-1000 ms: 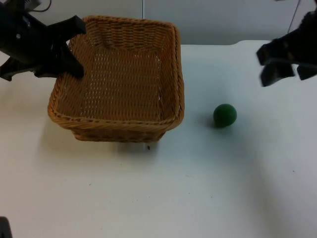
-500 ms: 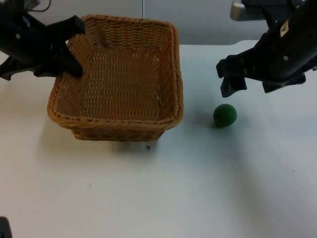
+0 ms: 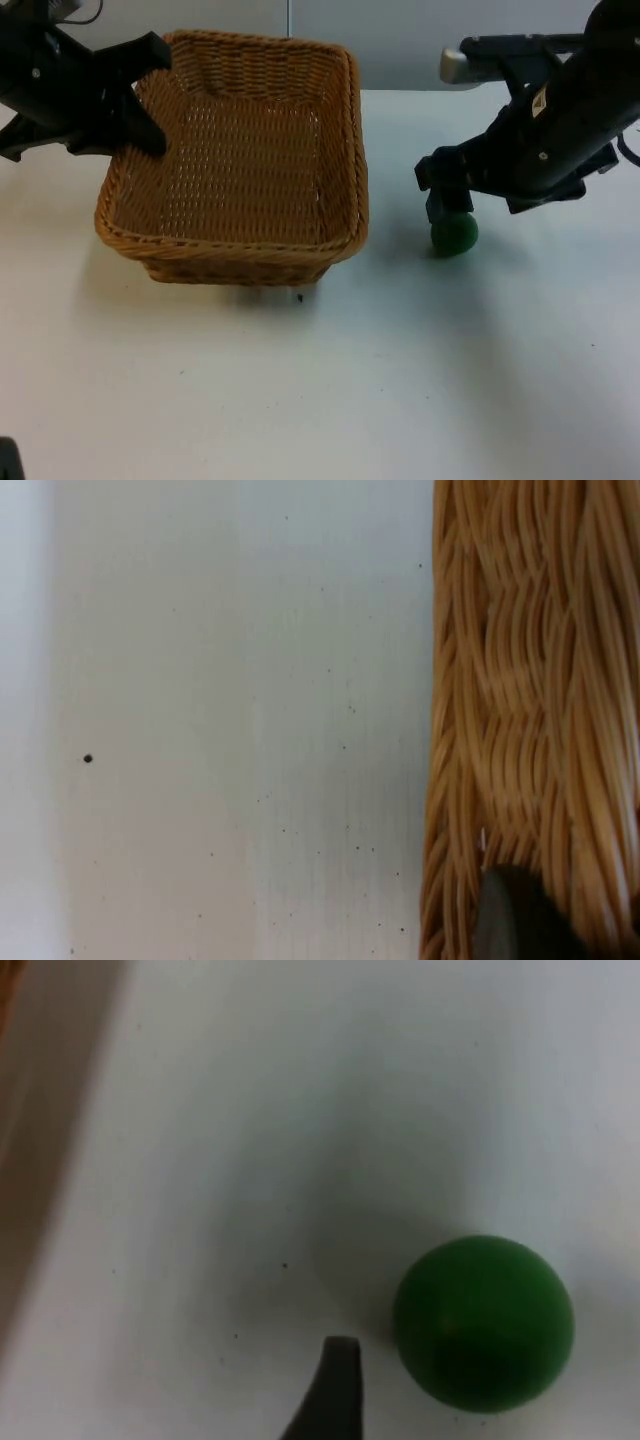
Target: Pick up the basket with the left hand and place the ball into the basket with the right hand.
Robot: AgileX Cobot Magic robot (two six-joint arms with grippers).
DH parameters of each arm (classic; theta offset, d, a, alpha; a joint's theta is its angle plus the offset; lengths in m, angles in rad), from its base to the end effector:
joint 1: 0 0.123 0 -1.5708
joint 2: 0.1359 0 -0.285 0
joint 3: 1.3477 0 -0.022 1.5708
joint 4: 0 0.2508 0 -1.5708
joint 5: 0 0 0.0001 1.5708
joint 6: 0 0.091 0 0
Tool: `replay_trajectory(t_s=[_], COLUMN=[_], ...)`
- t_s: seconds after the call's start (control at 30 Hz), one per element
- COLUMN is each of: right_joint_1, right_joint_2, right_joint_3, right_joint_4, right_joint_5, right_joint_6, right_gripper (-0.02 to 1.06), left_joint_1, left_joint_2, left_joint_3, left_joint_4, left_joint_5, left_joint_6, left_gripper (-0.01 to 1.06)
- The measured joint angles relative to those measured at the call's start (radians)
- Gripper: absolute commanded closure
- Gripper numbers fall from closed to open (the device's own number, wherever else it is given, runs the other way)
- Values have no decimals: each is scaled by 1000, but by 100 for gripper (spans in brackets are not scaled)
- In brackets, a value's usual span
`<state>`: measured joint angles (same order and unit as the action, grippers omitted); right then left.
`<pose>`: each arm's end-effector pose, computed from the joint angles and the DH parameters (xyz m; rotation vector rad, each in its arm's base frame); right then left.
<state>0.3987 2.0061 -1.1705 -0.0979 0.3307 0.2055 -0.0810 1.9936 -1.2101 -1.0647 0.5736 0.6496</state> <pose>0.3659 0.1510 0.1281 -0.3675 2.6282 0.1282 0.3960 -0.0756 0.1533 -0.1407 2.5787 -0.7931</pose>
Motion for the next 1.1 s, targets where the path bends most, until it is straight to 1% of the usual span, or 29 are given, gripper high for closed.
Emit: replay_trajectory(t_s=[0.07,0.37,0.73,1.1], right_joint_1=[0,0,0,0], right_joint_2=[2,50,57,107], right_joint_3=[0,-2,-4,-81], right_joint_4=[0,0,0,0], right_joint_5=[-6,-39,-87,-82], right_joint_6=[0,0,0,2], right_gripper=[30,30,30,30], left_joint_1=[0,0,0,0], left_joint_2=[0,0,0,0], left_joint_3=[0,0,0,0], left_joint_4=[0,0,0,0], left_joint_5=[0,0,0,0], left_joint_6=[0,0,0,0], left_gripper=[105,105,105,105])
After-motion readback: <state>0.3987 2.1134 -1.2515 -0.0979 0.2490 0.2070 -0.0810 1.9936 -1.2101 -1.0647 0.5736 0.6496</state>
